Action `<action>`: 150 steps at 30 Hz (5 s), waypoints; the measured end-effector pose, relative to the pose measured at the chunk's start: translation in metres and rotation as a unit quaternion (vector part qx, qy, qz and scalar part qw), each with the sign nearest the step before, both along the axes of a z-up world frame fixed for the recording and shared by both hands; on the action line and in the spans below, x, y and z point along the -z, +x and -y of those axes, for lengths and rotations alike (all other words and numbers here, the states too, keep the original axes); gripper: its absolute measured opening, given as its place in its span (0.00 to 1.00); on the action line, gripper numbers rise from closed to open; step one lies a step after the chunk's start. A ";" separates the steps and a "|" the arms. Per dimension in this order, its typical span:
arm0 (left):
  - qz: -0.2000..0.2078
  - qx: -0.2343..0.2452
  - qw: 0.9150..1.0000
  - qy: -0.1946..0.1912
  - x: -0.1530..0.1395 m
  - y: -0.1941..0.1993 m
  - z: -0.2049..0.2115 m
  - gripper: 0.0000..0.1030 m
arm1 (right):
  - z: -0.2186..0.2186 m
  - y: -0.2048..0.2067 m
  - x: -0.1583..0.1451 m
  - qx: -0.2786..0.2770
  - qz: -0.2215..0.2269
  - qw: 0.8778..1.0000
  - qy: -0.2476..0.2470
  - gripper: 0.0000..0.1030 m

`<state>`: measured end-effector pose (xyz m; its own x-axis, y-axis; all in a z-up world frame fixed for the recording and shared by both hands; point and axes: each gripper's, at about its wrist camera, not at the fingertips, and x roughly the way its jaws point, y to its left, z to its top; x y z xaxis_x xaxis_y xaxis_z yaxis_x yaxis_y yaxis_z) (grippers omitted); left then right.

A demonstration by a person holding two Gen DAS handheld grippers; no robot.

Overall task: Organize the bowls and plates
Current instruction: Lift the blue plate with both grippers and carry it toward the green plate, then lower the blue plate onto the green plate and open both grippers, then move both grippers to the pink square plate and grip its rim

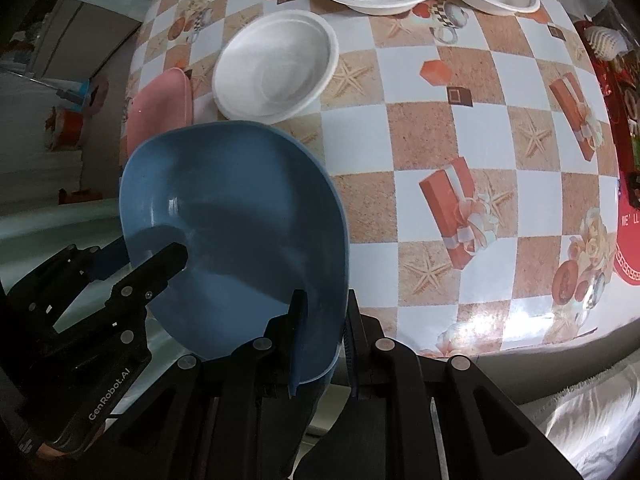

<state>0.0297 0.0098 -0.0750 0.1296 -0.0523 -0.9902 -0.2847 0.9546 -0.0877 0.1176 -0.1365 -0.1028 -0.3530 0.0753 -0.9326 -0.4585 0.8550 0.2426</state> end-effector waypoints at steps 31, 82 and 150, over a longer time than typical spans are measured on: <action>0.011 -0.010 1.000 0.008 -0.011 -0.011 -0.003 0.33 | -0.012 -0.009 -0.011 -0.013 0.010 1.000 0.010 0.19; 0.009 -0.017 1.000 0.005 -0.007 -0.021 -0.013 0.33 | -0.025 -0.023 -0.003 -0.030 -0.002 1.000 0.004 0.19; 0.000 -0.166 0.986 0.002 0.028 -0.132 -0.132 0.72 | -0.096 -0.067 0.060 -0.029 -0.027 0.999 -0.023 0.81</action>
<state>-0.1022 0.1419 -0.1034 0.1397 -0.0021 -0.9902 -0.5823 0.8087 -0.0839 0.0506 -0.0406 -0.1629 -0.4061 0.0101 -0.9138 -0.4946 0.8384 0.2291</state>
